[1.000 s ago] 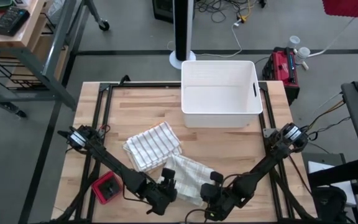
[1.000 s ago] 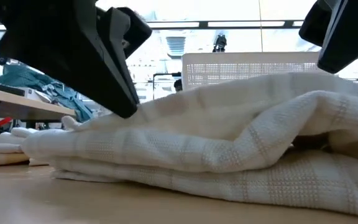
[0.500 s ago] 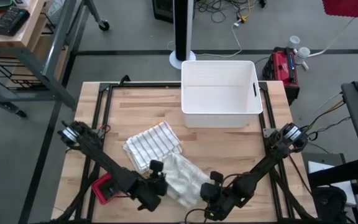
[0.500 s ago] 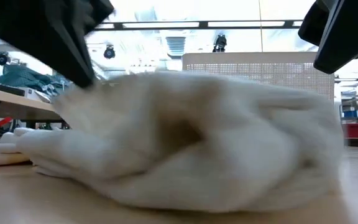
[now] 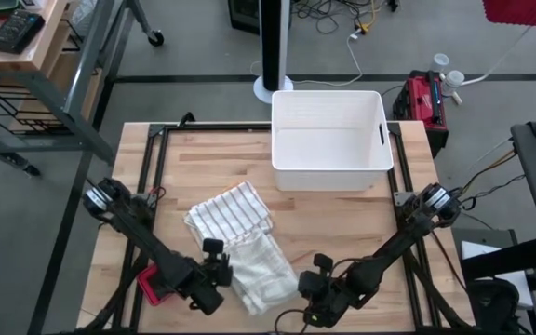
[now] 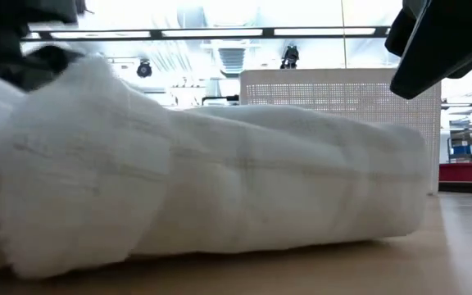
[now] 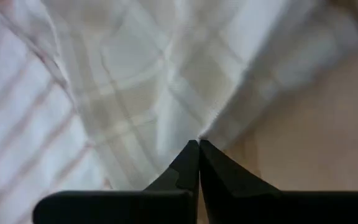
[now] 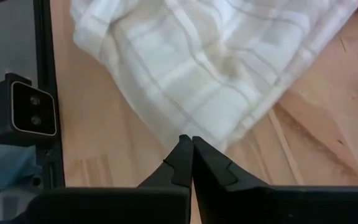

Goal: Fold towel
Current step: Fold the light gray patterned towel

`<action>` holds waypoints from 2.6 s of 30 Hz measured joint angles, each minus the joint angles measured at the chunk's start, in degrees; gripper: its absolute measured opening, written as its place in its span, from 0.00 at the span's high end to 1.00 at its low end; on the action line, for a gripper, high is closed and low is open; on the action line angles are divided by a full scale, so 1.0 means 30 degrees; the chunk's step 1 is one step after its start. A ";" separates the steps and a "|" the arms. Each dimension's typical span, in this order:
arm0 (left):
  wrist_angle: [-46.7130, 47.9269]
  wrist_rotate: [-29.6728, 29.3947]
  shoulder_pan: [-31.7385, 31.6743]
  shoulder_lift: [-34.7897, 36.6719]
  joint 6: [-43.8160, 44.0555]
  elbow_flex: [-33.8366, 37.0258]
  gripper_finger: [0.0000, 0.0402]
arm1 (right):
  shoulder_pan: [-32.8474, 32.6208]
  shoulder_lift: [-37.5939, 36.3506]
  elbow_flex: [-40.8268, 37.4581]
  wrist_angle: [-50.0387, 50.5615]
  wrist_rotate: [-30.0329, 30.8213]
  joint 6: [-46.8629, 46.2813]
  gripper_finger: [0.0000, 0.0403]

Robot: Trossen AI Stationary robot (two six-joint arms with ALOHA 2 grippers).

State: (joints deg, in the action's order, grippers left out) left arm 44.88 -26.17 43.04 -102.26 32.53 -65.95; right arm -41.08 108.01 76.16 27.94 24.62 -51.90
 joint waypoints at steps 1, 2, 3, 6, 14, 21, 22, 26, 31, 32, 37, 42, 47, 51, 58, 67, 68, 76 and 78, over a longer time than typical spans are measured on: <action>-0.0547 -0.0053 -0.0023 -0.0099 0.0495 0.0401 1.00 | 0.0000 0.0000 0.0000 -0.0019 0.0000 -0.0007 1.00; -0.0991 -0.0130 -0.0054 -0.0122 0.0876 0.0711 1.00 | 0.0007 0.0000 0.0000 -0.0077 0.0000 -0.0020 1.00; -0.1435 -0.0175 -0.0083 -0.0121 0.1086 0.0954 1.00 | 0.0015 0.0000 0.0000 -0.0199 0.0000 -0.0015 1.00; -0.1960 -0.0249 -0.0092 -0.0021 0.1354 0.1204 0.98 | 0.0075 0.0000 0.0000 -0.0778 -0.0003 0.0168 1.00; -0.1391 -0.0141 0.0247 0.1378 0.1177 0.0142 0.84 | 0.0982 0.0000 0.0000 -0.1631 0.0299 -0.0269 1.00; -0.1271 0.0733 0.0634 0.2353 0.2211 0.0021 0.75 | 0.2183 0.0000 -0.0054 -0.1421 -0.2353 -0.2226 0.91; -0.1465 0.0915 0.0738 0.2362 0.2514 0.0021 0.74 | 0.2237 0.0000 -0.0086 -0.1395 -0.2678 -0.2228 0.88; -0.4793 0.0808 0.1343 0.2296 0.2777 0.0028 0.75 | 0.2467 0.0000 -0.0109 -0.1418 -0.3993 -0.2215 0.78; -0.9441 -0.1331 0.1596 0.1409 0.1763 0.0021 0.80 | 0.2810 0.0000 -0.0345 -0.1388 -0.4484 -0.2078 0.65; -1.0207 -0.1576 0.1568 0.1207 0.1438 0.0021 0.81 | 0.2911 0.0000 -0.0458 -0.1402 -0.4670 -0.2068 0.63; -1.4332 -0.1456 0.1049 -0.0096 -0.1272 0.0021 0.83 | 0.3309 0.0000 -0.1014 -0.1412 -0.4875 -0.2214 0.59; -1.4744 -0.0541 0.0574 -0.1595 -0.5328 -0.0617 0.81 | 0.3716 0.0000 -0.1447 -0.1431 -0.5640 -0.2141 0.60; -1.2530 -0.0477 0.0149 -0.2531 -0.7872 -0.2244 0.76 | 0.3940 0.0000 -0.1610 -0.1508 -0.5923 -0.1765 0.61; -1.0441 0.1440 -0.0269 -0.3257 -0.8798 -0.3794 0.70 | 0.3956 0.0000 -0.1610 -0.1558 -0.5923 -0.1704 0.60; -0.7712 0.4096 -0.1175 -0.4713 -0.9200 -0.5939 0.66 | 0.3963 0.0000 -0.1612 -0.1564 -0.5923 -0.1704 0.60; -0.7468 0.6081 -0.1688 -0.5572 -0.8281 -0.6535 0.73 | 0.4007 0.0000 -0.1618 -0.1565 -0.5923 -0.1704 0.61; -0.7466 0.6151 -0.1688 -0.5572 -0.8268 -0.6536 0.73 | 0.4014 0.0000 -0.1639 -0.1572 -0.5924 -0.1710 0.62; -0.7492 0.6500 -0.1659 -0.5567 -0.8158 -0.6484 0.70 | 0.4257 0.0900 -0.1734 -0.3003 -0.7417 -0.2186 0.63; -0.7476 0.6542 -0.1659 -0.5565 -0.8136 -0.6456 0.69 | 0.4339 0.1494 -0.1734 -0.4192 -0.8208 -0.1905 0.63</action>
State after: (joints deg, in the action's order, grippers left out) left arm 22.46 -6.55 38.06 -118.96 8.12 -85.32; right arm -28.06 112.49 70.96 15.36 0.00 -57.62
